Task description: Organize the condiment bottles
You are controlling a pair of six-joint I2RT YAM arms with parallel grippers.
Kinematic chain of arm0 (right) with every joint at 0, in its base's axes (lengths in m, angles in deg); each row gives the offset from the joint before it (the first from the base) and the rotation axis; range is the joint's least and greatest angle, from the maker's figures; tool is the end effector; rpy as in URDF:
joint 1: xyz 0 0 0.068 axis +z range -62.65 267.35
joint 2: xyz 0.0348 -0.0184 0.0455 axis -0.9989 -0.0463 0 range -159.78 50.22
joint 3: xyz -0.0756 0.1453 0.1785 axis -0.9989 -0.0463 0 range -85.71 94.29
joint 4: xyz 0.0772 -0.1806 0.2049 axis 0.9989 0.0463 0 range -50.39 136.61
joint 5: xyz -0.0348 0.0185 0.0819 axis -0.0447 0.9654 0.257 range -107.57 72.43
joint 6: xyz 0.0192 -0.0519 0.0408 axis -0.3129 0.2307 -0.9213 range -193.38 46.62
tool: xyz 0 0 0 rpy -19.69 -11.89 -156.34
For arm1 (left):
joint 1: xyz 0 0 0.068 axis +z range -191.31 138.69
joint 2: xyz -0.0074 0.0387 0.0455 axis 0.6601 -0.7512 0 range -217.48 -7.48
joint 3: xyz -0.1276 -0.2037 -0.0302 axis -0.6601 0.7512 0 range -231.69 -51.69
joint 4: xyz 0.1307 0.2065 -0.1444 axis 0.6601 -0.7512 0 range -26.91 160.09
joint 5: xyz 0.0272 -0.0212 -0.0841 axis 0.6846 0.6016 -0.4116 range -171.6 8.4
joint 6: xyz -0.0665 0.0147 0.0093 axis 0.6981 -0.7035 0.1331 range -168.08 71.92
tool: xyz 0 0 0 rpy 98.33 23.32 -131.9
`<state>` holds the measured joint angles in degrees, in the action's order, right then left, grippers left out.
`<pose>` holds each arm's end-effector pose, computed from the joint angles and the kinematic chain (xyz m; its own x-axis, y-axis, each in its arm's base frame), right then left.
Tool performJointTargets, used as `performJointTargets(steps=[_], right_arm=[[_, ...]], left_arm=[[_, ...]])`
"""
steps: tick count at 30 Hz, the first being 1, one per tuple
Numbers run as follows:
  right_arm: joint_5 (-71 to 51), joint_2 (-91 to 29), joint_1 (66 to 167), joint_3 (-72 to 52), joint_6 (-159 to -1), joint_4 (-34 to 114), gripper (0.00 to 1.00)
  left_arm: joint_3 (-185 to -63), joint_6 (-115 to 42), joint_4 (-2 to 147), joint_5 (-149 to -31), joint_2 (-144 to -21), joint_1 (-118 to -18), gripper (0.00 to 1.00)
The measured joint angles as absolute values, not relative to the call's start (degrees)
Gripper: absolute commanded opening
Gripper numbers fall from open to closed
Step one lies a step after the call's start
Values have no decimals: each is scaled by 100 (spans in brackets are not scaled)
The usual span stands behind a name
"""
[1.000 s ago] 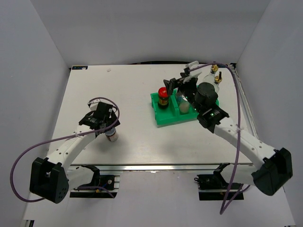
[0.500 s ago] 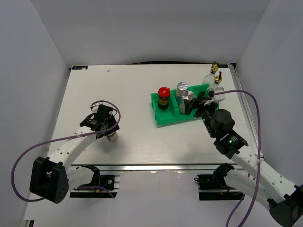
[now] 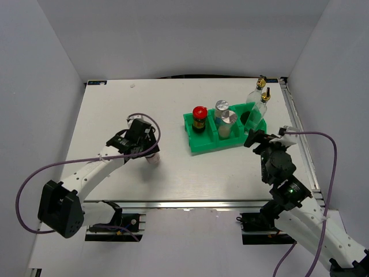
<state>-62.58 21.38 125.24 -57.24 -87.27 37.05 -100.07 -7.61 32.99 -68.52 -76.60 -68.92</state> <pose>0.1811 0.0911 0.2881 0.0591 0.2610 -0.9635 0.1125 0.9573 0.2662 0.2522 -0.1176 0.1830 -0.7944 -0.2979 -0.5293 -0.2247 0.9538 -0.1996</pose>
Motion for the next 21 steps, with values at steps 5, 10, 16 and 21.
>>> performJointTargets(steps=[5, 10, 16, 21], right_arm=[[-6853, 2485, 12524, -5814, -8816, 3805, 90], [-7187, 2607, 12524, -5982, -8794, 3849, 89], [-7419, 2607, 12524, -6039, -8722, 3869, 89], [-7491, 2610, 12524, -6067, -8646, 3855, 89]], left_arm=[[-11261, -905, 3699, -6767, -8480, -7751, 0], [-12479, -1122, 4187, -6927, -9542, -8361, 0], [-13760, -1439, 4204, -7250, -10855, -8654, 0], [-14356, -1627, 4090, -7372, -11520, -8695, 0]])
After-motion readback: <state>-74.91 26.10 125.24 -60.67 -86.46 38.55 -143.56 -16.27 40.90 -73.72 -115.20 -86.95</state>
